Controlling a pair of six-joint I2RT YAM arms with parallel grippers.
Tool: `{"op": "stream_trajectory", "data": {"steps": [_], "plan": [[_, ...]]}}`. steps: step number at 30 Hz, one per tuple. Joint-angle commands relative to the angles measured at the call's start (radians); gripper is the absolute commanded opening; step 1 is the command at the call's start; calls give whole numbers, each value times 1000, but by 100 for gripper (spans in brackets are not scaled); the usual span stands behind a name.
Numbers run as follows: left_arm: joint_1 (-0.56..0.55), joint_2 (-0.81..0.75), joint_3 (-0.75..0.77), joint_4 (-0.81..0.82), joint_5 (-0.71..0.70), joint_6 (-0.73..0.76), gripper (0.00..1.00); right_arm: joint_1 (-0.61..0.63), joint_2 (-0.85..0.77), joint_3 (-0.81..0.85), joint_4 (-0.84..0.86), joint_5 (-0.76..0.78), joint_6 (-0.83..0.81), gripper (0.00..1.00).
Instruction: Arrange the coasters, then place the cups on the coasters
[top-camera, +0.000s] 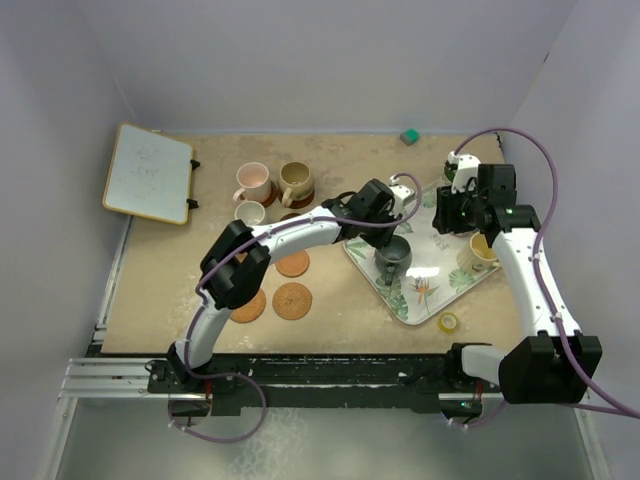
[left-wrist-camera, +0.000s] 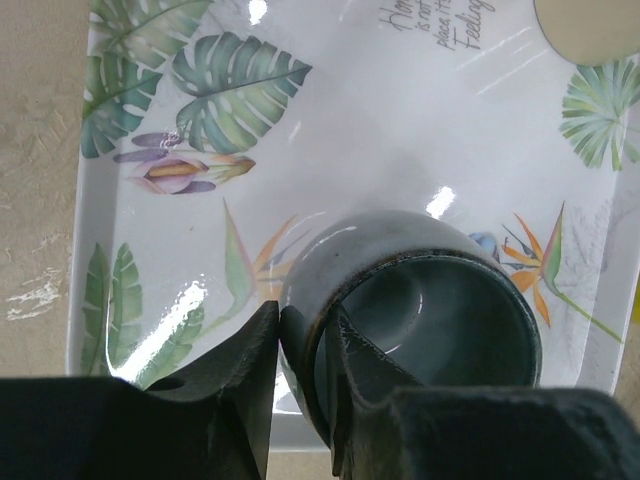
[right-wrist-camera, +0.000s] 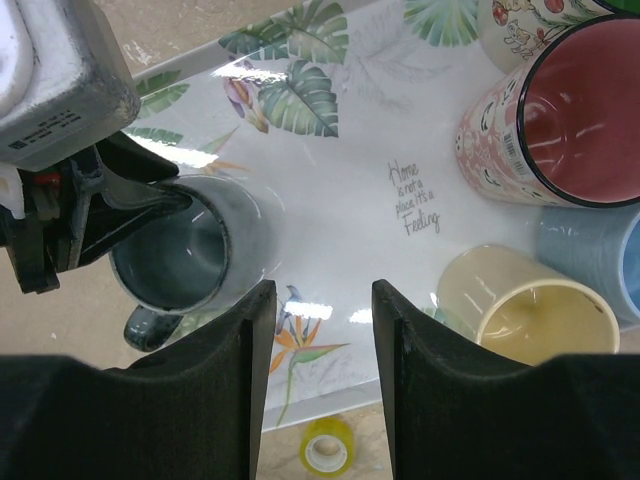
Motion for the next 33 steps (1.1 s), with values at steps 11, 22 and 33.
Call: {"op": "stream_trajectory", "data": {"steps": [11, 22, 33], "plan": [[-7, 21, 51, -8, 27, 99, 18, -16, -39, -4, 30, -8, -1, 45], [-7, 26, 61, -21, 55, 115, 19, -21, -36, -5, 30, -15, -1, 45], [-8, 40, 69, -40, 64, 116, 25, -25, -37, -4, 29, -22, 0, 45]]}}
